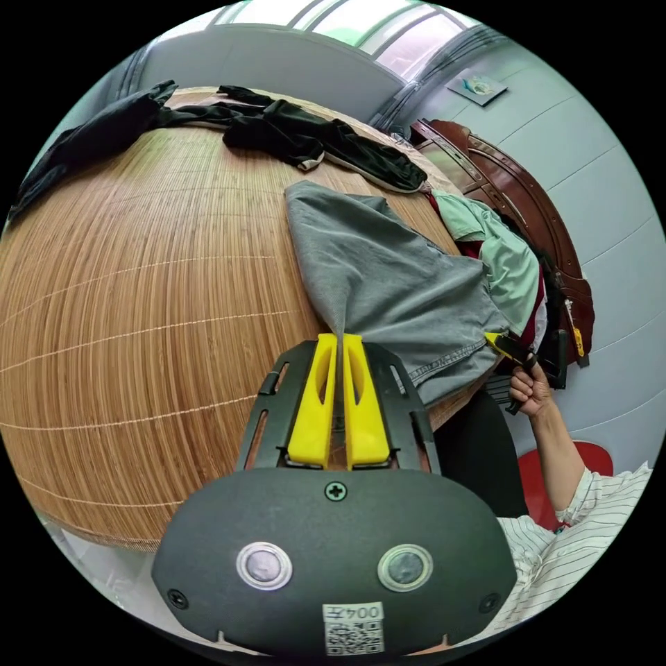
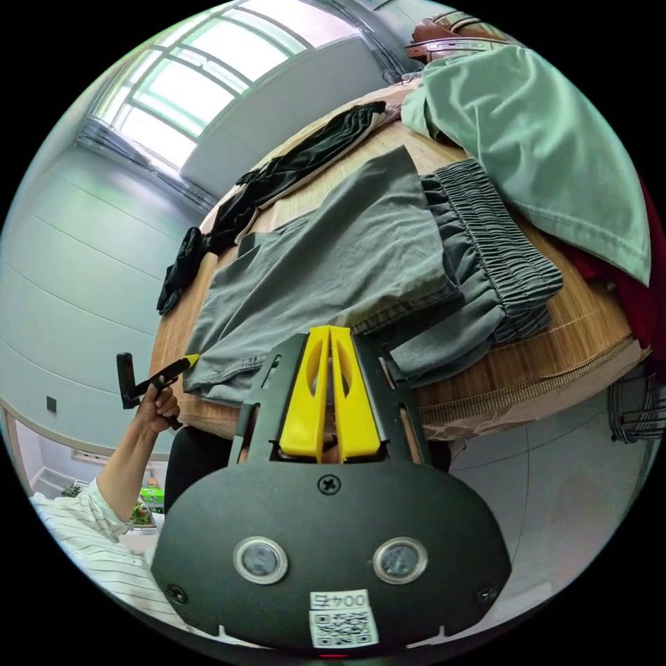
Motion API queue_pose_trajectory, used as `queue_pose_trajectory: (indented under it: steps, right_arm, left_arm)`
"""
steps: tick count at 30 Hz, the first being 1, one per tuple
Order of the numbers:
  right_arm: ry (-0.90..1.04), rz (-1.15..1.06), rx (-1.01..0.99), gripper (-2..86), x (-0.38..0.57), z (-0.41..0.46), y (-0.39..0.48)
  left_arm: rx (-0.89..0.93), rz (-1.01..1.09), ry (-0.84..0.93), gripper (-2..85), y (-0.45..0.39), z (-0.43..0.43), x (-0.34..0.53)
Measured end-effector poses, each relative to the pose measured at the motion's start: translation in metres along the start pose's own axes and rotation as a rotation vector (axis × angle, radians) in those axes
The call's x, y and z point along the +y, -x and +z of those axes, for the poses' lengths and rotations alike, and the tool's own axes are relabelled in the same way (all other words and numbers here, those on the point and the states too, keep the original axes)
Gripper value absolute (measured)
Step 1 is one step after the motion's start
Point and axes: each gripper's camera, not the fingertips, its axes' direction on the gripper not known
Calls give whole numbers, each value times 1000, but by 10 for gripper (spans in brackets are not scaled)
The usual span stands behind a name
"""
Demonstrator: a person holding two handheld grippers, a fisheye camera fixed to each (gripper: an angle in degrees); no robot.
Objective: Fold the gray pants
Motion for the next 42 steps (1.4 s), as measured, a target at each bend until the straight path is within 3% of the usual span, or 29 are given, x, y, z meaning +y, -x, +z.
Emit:
queue_pose_trajectory:
  steps: [8,14,16,20,23,26,29,31,42]
  right_arm:
    - [148,-163,126,-8,4,69,108]
    - [253,-339,225,-8,12,103,187]
    - [185,-411,276,-8,12,83,205]
    - [70,-467,579,-8,-10,50,206]
    - [214,-456,656,-7,-35,68,188]
    - [388,-480,647,-7,-39,104,177]
    - [399,-542,669,-7,-26,124,174]
    - [360,-522,662,-7,-22,123,172]
    - [266,-459,492,-7,-16,94,124]
  left_arm:
    - [6,-100,8,13,44,-46,31]
    - [108,-138,-9,16,66,-83,64]
    - [99,-109,-61,16,56,-105,67]
    - [14,26,-194,16,-2,-145,60]
    - [-95,153,-177,12,-63,-128,38]
    - [-324,285,-95,7,-125,-82,22]
    - [-440,386,2,6,-167,-36,17]
    - [-460,406,87,5,-179,-12,17]
    - [-468,407,98,2,-212,-14,6]
